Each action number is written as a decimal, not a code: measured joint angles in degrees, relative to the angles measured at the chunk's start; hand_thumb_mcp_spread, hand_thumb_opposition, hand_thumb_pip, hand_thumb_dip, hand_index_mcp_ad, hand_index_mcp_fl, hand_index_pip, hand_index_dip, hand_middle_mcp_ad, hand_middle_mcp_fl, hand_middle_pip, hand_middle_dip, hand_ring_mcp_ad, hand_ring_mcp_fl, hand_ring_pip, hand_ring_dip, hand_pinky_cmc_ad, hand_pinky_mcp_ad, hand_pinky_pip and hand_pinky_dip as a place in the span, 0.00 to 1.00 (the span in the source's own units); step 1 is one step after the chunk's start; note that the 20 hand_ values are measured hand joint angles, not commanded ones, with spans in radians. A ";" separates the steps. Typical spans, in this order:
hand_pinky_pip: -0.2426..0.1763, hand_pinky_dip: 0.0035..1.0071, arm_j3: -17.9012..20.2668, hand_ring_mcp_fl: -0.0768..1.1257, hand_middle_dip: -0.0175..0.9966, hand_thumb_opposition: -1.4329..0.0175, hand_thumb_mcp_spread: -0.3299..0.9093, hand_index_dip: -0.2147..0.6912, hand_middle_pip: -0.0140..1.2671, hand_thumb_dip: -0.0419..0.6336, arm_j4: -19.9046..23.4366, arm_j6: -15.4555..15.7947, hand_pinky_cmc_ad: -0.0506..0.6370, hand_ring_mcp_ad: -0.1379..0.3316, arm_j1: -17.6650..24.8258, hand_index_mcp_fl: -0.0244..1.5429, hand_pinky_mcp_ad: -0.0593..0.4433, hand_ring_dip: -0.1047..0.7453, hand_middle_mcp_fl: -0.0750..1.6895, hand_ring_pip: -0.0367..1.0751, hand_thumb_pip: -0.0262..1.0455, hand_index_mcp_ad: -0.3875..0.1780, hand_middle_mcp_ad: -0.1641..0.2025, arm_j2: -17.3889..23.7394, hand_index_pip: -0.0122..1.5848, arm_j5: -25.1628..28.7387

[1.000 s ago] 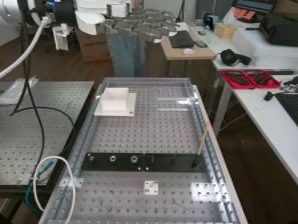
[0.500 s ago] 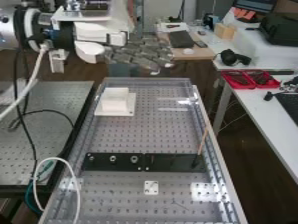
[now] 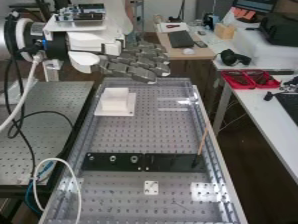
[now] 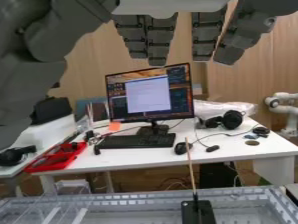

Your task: Grab the bearing and place it in the white container

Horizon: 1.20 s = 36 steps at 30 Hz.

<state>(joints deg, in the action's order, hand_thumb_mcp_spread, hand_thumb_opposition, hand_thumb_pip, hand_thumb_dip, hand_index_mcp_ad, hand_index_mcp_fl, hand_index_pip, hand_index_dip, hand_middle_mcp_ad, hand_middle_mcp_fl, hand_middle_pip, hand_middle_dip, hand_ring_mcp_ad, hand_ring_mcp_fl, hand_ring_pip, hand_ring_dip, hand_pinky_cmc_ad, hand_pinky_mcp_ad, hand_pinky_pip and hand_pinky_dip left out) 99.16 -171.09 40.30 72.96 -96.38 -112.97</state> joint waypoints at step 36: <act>0.37 0.18 9.07 0.08 0.15 0.52 0.47 0.33 0.13 0.09 11.38 7.21 0.53 0.76 -1.53 0.04 0.52 0.15 0.04 0.11 0.40 0.73 0.52 -1.10 0.06 2.09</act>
<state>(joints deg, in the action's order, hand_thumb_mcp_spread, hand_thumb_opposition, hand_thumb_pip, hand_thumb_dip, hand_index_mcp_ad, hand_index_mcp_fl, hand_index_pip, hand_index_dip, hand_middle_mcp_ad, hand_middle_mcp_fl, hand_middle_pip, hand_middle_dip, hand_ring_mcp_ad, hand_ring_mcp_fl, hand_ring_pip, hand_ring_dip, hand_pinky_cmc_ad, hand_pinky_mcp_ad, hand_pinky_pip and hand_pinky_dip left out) 108.23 -159.71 47.51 71.43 -97.48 -110.88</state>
